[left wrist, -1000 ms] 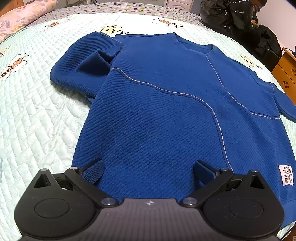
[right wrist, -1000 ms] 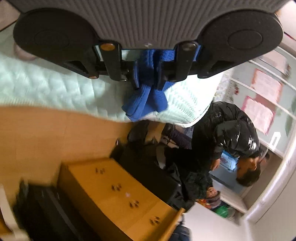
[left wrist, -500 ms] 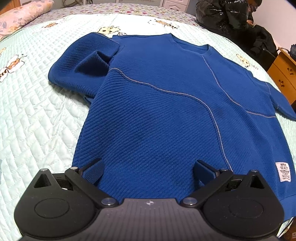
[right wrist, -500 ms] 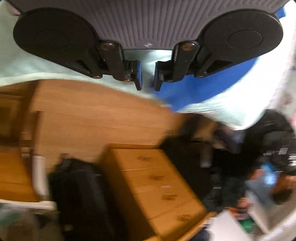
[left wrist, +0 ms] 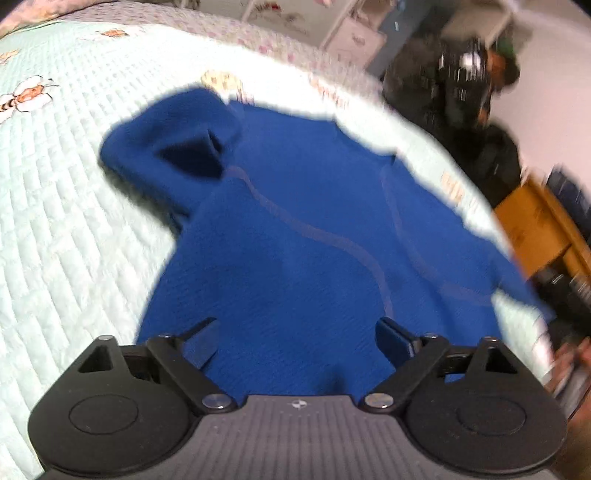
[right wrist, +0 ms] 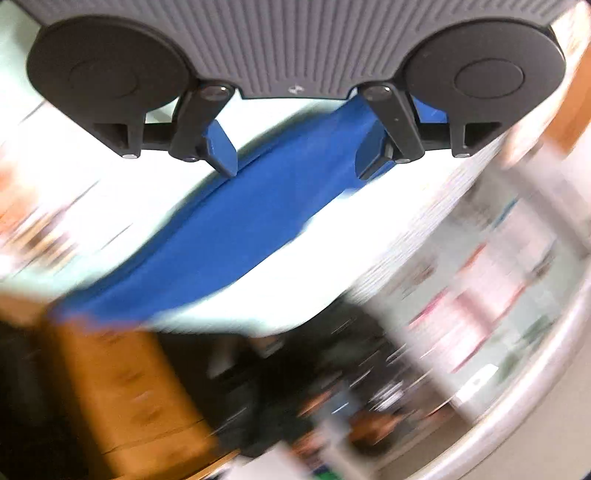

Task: Fold clothes

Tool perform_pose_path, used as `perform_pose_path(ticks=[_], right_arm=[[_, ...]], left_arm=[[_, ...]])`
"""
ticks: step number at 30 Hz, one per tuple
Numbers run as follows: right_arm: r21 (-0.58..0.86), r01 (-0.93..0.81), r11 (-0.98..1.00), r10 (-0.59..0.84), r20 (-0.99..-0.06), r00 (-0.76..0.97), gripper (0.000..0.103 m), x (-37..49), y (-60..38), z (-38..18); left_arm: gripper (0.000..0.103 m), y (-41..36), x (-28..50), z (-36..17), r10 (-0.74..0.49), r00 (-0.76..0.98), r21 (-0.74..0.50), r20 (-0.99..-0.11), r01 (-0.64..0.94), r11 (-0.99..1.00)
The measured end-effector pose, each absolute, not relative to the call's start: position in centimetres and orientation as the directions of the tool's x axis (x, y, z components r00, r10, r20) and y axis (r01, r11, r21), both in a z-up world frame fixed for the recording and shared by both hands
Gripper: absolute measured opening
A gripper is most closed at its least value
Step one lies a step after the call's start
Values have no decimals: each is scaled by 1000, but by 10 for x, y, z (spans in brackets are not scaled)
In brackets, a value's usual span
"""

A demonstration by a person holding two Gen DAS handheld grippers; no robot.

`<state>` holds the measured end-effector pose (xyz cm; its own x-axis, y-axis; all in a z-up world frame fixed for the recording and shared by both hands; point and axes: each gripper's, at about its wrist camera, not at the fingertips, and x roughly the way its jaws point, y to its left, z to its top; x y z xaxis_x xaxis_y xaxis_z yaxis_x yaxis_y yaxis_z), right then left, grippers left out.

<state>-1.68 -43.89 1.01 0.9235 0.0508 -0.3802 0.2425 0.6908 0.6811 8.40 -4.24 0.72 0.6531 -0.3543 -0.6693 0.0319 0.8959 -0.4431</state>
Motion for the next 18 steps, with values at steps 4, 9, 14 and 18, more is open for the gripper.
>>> perform_pose_path(ticks=[4,9,14,18], right_arm=[[767,120,630,234,-336,912,73,7,-375,-18],[619,114,777,163,-373,914,77,8,-339,-46],[647,104,756,178,-355,918,79,10,-341,-48],[635,106,765,170,-359,918,79,12,-337,-49]], left_arm=[[92,-18,86,36,-343,744,-462,-574,53,886],[99,2,122,54,-177,779,-295,-602,-11,955],[91,2,162,33,-72,766,-137,-639,-21,990],[82,20,177,11,-75,747,-213,-661,-91,973]])
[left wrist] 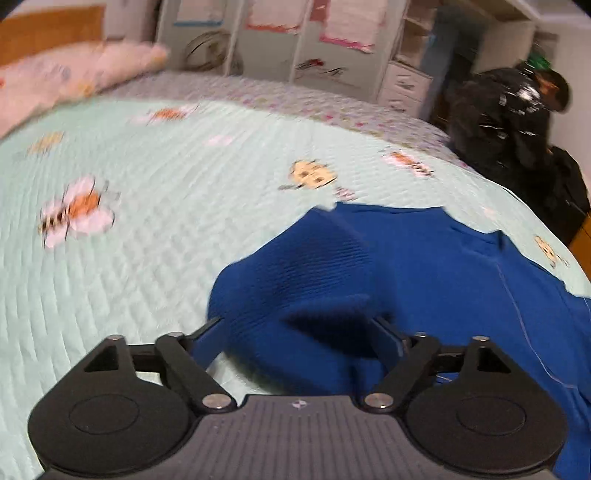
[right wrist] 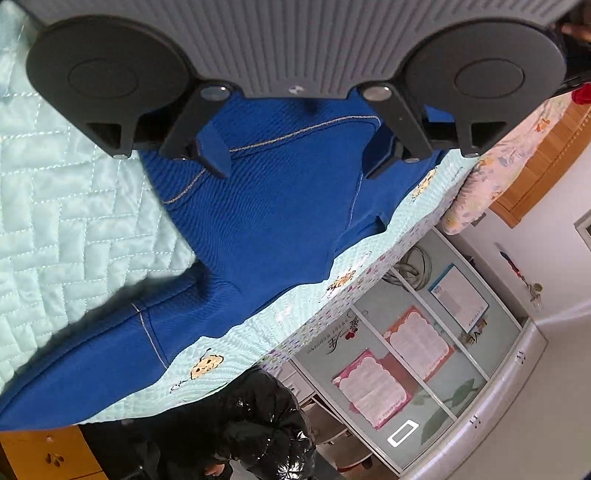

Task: Fold clothes

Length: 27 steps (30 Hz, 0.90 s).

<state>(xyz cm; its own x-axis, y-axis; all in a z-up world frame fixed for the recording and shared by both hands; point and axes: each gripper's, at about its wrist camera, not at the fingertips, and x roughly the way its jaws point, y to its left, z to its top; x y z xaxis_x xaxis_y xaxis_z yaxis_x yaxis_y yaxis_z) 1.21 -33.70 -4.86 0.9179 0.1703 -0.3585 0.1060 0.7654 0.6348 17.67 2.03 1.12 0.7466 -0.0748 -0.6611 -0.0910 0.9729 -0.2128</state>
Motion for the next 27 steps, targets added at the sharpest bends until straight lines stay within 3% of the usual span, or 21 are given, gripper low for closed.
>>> perform_pose_path(ticks=[7,9,11,14,20,27], right_arm=[[653,100,751,175,-342,923,79,15,-338,-55],[650,101,753,174,-344,923,79,16,-338,-53],[650,101,753,173,-344,923,80,17,-337,-53],[644,101,759,178,-354,918,80,16,-340,-48],[628,110,771,167,-365,916,80,15,-337,-47],[638,105,763,173,-358,918,81,17,-339,-49]], left_arm=[[80,26,190,-8,-5,712,-161,-703,-152,975],[72,22,191,-9,0,706,-127,-708,-127,984],[49,17,193,-9,-1,704,-90,-710,-89,992],[23,10,198,-7,1,697,-41,-717,-43,998],[12,9,204,1,-6,673,-10,-740,-3,1000],[8,23,209,10,-15,676,1,-737,23,1000]])
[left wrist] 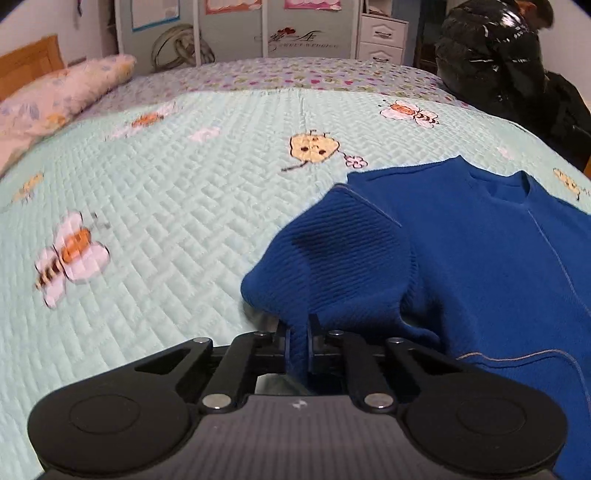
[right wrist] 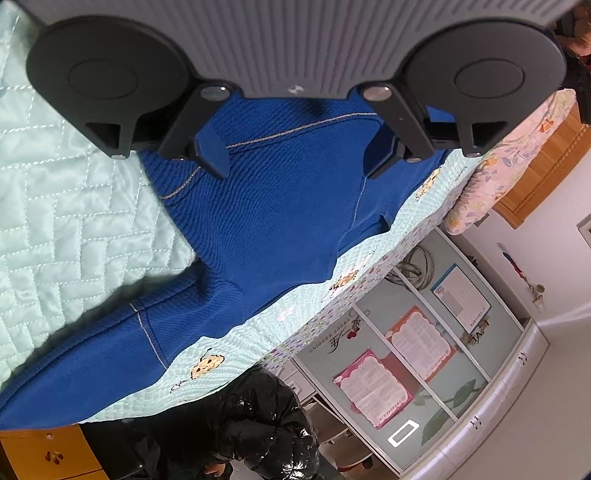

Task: Fold clothes

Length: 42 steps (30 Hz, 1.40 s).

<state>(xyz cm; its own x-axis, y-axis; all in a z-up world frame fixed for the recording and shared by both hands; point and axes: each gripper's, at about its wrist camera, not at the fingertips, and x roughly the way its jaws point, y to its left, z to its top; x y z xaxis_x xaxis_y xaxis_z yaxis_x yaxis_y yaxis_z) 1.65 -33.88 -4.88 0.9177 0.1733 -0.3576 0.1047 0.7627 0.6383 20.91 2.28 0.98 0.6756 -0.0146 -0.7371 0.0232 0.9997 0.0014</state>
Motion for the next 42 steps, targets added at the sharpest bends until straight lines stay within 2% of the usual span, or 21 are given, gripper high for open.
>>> perform_pose_path(ticks=[4,9,11,17,36,42], right_arm=[[628,104,771,172,-362,916,83,18,-337,-49],[623,105,775,169,-365,916,84,18,-336,-49],[619,107,778,167,-367,915,84,19,-336,-49],[614,108,782,164,-370,914,85,18,-334,-49],[621,102,777,169,-362,917,85,20,-333,-50],[627,99,773,172,-358,918,86,19,-335,-50]], left_arm=[[8,28,211,16,16,690,60,-723,39,997],[9,40,215,27,200,744,252,-638,-44,967],[10,45,220,23,220,727,270,-651,-50,962],[14,47,228,-2,209,666,264,-716,-19,964],[15,49,229,-7,209,661,259,-721,-23,966],[18,51,231,-6,207,656,253,-726,-25,967]])
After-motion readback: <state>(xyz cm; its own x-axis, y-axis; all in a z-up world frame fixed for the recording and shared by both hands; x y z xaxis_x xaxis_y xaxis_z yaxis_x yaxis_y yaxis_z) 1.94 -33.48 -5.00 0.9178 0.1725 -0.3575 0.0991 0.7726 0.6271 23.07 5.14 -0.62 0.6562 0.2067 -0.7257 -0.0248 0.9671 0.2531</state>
